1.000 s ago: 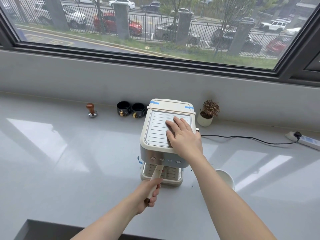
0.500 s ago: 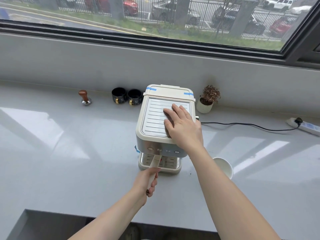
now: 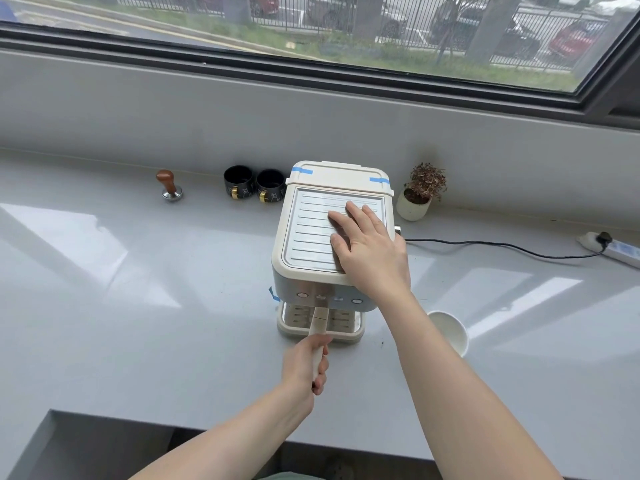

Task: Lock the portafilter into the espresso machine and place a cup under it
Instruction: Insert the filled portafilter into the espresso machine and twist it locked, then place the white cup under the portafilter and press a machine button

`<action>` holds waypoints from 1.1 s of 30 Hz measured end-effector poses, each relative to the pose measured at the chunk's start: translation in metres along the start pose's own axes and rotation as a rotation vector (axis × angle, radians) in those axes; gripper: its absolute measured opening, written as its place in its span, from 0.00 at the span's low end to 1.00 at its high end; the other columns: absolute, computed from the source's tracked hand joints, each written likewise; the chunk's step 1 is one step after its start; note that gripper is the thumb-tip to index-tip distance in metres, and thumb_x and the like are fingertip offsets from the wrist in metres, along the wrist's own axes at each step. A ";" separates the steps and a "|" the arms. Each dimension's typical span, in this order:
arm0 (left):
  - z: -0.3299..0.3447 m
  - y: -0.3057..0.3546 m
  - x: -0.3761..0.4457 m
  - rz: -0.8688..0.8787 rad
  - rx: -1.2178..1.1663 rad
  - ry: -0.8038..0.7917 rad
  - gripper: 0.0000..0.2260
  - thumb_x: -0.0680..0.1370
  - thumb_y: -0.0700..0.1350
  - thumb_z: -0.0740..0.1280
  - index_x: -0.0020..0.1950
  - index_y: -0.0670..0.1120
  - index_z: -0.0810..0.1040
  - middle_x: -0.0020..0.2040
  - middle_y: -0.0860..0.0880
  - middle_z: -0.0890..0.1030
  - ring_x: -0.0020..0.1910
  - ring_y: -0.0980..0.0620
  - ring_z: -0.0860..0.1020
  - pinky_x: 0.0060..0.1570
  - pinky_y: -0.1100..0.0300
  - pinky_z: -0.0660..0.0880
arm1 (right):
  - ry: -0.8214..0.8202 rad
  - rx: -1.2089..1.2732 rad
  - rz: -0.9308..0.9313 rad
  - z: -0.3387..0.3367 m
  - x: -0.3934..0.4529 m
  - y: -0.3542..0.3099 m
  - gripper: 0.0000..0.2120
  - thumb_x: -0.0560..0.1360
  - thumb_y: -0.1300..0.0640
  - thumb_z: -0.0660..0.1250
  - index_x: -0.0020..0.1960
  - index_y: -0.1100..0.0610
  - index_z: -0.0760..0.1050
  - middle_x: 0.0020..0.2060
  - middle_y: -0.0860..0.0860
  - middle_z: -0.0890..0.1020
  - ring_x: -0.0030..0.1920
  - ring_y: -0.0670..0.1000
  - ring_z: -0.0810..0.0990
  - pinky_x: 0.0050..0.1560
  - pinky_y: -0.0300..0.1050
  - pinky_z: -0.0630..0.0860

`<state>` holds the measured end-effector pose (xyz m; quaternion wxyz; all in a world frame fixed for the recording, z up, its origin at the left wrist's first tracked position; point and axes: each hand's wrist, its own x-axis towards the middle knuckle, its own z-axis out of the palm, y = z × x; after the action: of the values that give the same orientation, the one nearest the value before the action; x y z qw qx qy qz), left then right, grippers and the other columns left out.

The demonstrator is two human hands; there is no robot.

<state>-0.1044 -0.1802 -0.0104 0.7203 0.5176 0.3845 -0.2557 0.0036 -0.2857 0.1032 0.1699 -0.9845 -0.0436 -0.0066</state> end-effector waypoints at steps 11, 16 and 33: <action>-0.008 0.000 -0.003 0.239 0.262 -0.068 0.10 0.76 0.46 0.65 0.40 0.41 0.68 0.23 0.48 0.68 0.17 0.48 0.63 0.21 0.61 0.61 | -0.005 0.004 -0.004 -0.002 -0.002 0.001 0.21 0.79 0.42 0.47 0.72 0.34 0.57 0.77 0.38 0.55 0.77 0.41 0.49 0.72 0.61 0.52; -0.020 0.013 -0.013 0.258 0.481 -0.142 0.13 0.77 0.53 0.60 0.49 0.43 0.72 0.34 0.44 0.76 0.26 0.44 0.75 0.26 0.58 0.72 | -0.005 0.010 -0.016 -0.003 -0.005 0.001 0.21 0.80 0.42 0.48 0.72 0.35 0.58 0.77 0.38 0.56 0.77 0.42 0.49 0.72 0.60 0.53; -0.021 0.107 -0.027 1.078 0.581 0.266 0.24 0.75 0.61 0.50 0.69 0.55 0.64 0.62 0.55 0.70 0.61 0.53 0.72 0.56 0.51 0.72 | 0.279 0.122 -0.160 0.010 -0.014 0.018 0.18 0.77 0.48 0.56 0.64 0.47 0.75 0.69 0.45 0.74 0.72 0.49 0.67 0.70 0.53 0.62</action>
<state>-0.0442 -0.1252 0.0672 0.5238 0.8410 0.0707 0.1159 -0.0085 -0.3007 0.0870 0.2328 -0.9552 -0.0980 -0.1542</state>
